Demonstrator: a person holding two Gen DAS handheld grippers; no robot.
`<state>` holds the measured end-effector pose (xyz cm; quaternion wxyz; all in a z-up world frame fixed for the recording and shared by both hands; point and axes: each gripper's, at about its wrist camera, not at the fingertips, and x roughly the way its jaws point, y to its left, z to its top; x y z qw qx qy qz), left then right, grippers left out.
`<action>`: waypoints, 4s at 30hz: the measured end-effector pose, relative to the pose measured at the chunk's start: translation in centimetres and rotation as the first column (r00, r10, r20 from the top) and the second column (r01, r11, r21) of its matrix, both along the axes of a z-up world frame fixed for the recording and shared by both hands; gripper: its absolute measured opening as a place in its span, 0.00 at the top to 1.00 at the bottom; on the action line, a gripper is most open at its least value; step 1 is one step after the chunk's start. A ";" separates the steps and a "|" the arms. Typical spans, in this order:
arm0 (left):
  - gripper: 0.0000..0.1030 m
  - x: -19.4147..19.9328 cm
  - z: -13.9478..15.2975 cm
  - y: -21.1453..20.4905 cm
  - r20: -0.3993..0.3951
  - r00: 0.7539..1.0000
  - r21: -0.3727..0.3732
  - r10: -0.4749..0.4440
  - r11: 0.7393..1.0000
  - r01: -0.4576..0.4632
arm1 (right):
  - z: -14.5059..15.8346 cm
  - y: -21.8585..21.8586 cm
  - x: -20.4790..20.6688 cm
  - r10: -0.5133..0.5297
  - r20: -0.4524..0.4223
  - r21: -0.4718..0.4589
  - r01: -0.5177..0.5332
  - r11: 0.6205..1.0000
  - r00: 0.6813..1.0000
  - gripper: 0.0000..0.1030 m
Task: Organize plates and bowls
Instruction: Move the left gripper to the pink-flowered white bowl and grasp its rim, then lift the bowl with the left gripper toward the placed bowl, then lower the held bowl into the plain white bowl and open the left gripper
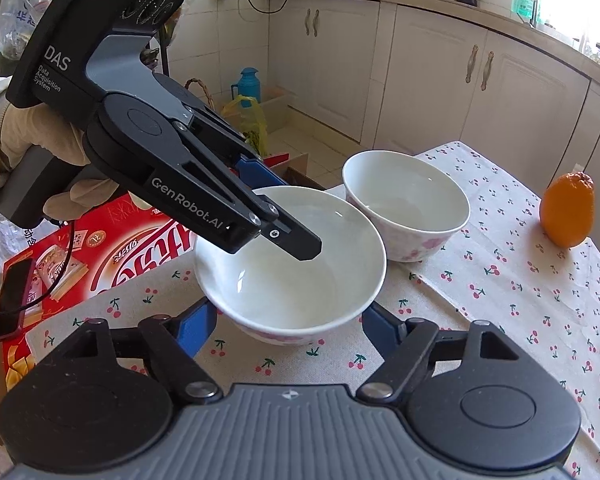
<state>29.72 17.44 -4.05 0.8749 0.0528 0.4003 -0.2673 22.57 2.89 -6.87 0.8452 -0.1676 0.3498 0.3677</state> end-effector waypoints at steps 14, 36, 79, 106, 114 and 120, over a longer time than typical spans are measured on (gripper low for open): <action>0.60 0.1 0.1 -0.3 -0.014 1.000 0.017 -0.012 1.000 0.013 | 0.0 0.1 -0.1 0.016 0.014 -0.028 -0.016 0.999 1.000 0.20; 0.59 -3.1 3.9 -4.1 0.049 0.997 0.028 -0.066 0.998 0.065 | 3.5 -4.1 -3.6 -0.011 0.056 0.009 0.010 1.000 0.998 0.20; 0.59 -6.0 2.5 -17.5 0.047 0.966 0.013 -0.255 0.967 0.254 | 3.0 -16.9 -9.3 -0.208 0.022 0.014 0.208 0.978 0.978 0.20; 0.57 -6.1 1.6 -17.4 0.042 0.967 -0.002 -0.250 0.968 0.251 | 2.5 -16.8 -8.9 -0.204 0.000 -0.001 0.204 0.979 0.979 0.18; 0.37 -6.6 2.5 -16.3 0.088 0.970 -0.013 -0.227 0.973 0.229 | 3.5 -17.1 -9.4 -0.195 0.034 0.031 0.194 0.980 0.980 0.00; 0.24 -7.7 3.5 -14.9 0.139 0.968 0.004 -0.211 0.977 0.213 | 3.8 -16.4 -9.5 -0.189 0.038 0.023 0.188 0.982 0.981 0.00</action>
